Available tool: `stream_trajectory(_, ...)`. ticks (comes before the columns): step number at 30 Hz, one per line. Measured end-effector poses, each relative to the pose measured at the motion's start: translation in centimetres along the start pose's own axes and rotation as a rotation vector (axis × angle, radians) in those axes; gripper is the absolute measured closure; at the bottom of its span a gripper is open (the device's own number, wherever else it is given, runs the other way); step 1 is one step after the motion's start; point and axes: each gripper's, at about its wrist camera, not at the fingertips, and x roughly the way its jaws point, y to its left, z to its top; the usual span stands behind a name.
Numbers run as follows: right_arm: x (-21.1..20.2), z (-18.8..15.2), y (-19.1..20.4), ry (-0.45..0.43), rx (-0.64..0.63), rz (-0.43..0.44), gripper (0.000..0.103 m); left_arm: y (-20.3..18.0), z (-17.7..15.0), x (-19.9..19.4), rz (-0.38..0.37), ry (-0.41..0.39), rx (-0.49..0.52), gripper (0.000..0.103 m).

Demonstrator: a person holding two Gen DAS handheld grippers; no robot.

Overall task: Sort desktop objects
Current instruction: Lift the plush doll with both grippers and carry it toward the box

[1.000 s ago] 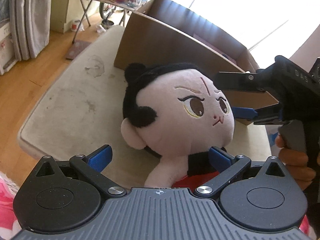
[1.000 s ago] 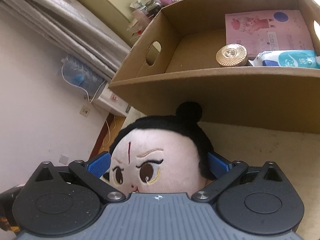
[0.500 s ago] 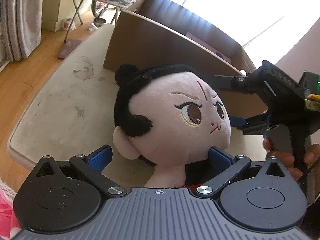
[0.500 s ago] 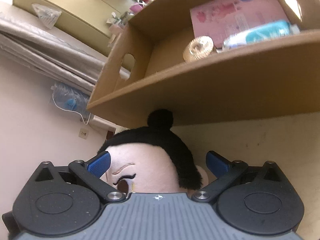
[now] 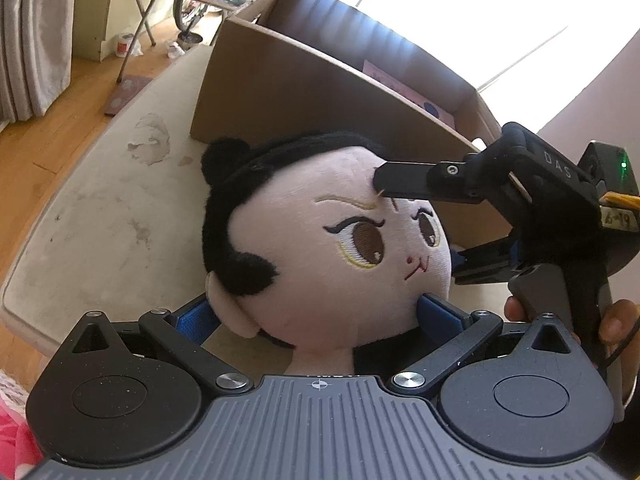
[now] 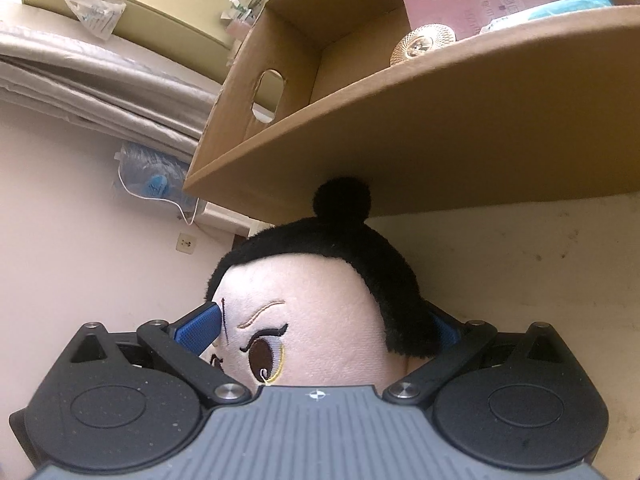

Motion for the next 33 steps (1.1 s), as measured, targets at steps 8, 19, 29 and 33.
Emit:
stream_trajectory(8, -0.6, -0.2, 0.9, 0.010, 0.007, -0.007, 0.000, -0.7, 0.0, -0.2, 0.022, 0.010, 0.007, 0.000)
stream_trajectory(19, -2.1, -0.6, 2.9, 0.001, -0.004, 0.033, 0.000, -1.8, -0.2, -2.8, 0.046, -0.048, 0.032, 0.000)
stream_trajectory(29, -3.5, -0.3, 5.1, -0.014, -0.041, 0.067, 0.000, -2.7, -0.2, -5.1, 0.067, -0.110, 0.058, 0.000)
stream_trajectory(33, -4.3, 0.0, 5.9, -0.021, -0.056, 0.073, 0.000, -3.4, 0.3, -5.9, 0.080, -0.133, 0.068, 0.000)
